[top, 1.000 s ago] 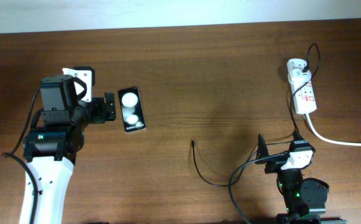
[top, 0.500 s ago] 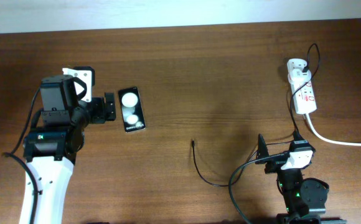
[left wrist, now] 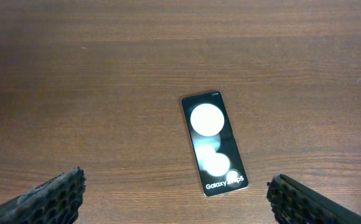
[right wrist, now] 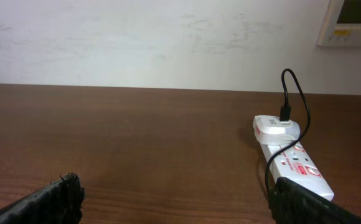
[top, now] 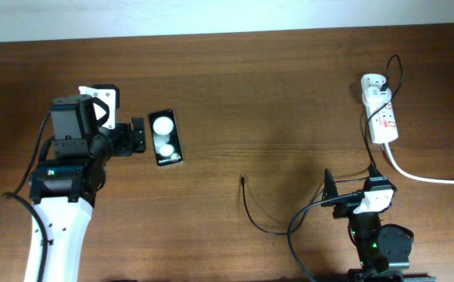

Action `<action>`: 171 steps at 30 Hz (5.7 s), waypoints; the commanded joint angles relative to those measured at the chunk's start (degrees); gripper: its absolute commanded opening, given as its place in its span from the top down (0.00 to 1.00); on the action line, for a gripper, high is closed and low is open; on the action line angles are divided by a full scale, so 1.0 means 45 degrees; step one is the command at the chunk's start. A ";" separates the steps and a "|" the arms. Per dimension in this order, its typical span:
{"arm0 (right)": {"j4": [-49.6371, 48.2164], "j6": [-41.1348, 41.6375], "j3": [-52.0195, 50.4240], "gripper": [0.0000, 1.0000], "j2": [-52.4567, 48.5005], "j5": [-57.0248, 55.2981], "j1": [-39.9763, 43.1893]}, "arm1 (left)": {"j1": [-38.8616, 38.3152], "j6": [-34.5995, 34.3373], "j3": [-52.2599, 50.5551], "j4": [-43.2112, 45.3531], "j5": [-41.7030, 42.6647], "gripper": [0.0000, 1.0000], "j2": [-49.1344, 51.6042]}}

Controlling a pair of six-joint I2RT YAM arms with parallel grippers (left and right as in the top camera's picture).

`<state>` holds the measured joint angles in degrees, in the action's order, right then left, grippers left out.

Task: Plug charger to phone and switch on socket
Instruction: 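Move the left gripper over the black Galaxy Z Flip5 phone, then lower the left gripper and grasp the phone by its bottom edge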

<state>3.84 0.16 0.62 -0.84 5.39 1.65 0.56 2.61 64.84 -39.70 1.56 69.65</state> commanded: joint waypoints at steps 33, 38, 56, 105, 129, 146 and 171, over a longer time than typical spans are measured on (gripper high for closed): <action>0.0058 0.0019 -0.0068 0.01 0.0092 -0.0015 -0.0126 | -0.0423 0.0155 0.0359 -0.0544 0.0515 0.01 0.1540; 0.0058 0.0019 -0.0068 0.01 0.0092 -0.0015 -0.0126 | -0.0733 0.0039 0.0369 -0.0432 0.0515 0.01 0.2093; 0.0058 0.0019 -0.0068 0.01 0.0092 -0.0015 -0.0126 | -0.2103 -0.1880 0.2322 -0.1122 0.0495 0.01 0.4877; 0.0058 0.0019 -0.0068 0.01 0.0092 -0.0015 -0.0126 | -0.2089 -0.5105 0.4391 -0.4435 -0.0189 0.01 0.7096; 0.0058 0.0015 -0.0068 0.02 0.0092 -0.0015 -0.0126 | -0.2064 -0.5513 0.5246 -0.4124 0.0355 0.01 0.8956; 0.0058 0.0019 -0.0068 0.01 0.0092 -0.0015 -0.0126 | -0.2064 -0.5285 0.8388 -0.6198 -0.0831 0.01 1.2123; 0.0058 0.0015 -0.0068 0.01 0.0092 -0.0015 -0.0126 | -0.2118 -0.4945 0.8286 -0.4988 -0.0549 0.01 1.2672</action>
<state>3.84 0.16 0.62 -0.84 5.39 1.65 -8.78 -20.58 101.49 -62.50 -1.28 125.71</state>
